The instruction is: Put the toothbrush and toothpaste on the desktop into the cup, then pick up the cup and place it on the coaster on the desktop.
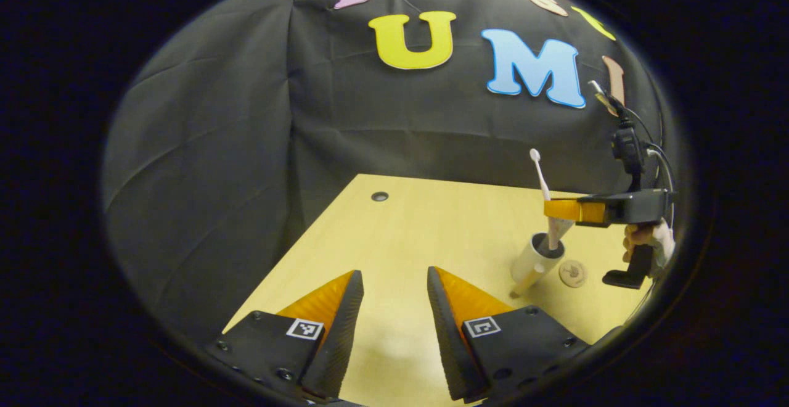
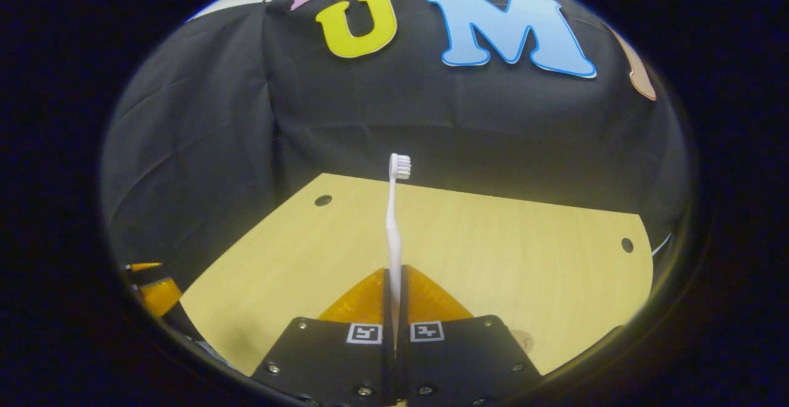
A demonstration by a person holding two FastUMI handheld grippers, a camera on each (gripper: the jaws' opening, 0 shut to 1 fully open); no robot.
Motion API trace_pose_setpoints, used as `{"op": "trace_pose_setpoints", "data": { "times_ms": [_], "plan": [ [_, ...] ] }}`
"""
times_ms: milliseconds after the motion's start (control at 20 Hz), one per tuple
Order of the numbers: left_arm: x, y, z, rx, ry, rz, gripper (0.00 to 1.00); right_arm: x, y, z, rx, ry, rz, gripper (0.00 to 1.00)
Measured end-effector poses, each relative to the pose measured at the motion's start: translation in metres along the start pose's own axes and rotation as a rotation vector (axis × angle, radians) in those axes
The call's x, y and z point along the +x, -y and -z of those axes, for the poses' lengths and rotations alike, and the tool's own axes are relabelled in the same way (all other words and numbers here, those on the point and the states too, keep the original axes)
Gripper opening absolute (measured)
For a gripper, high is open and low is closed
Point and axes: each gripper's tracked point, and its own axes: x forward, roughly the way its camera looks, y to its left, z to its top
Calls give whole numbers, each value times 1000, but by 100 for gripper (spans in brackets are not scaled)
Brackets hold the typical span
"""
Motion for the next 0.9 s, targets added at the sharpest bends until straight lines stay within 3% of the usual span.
{"op": "trace_pose_setpoints", "data": {
  "times_ms": [300,900],
  "plan": [
    [-1,6,0,-5,-4,3,69,11,3,6,-102,36,23,2],
    [5,43,20,35,-57,52,70,10,15,48,-93,73,69,2]
  ]
}}
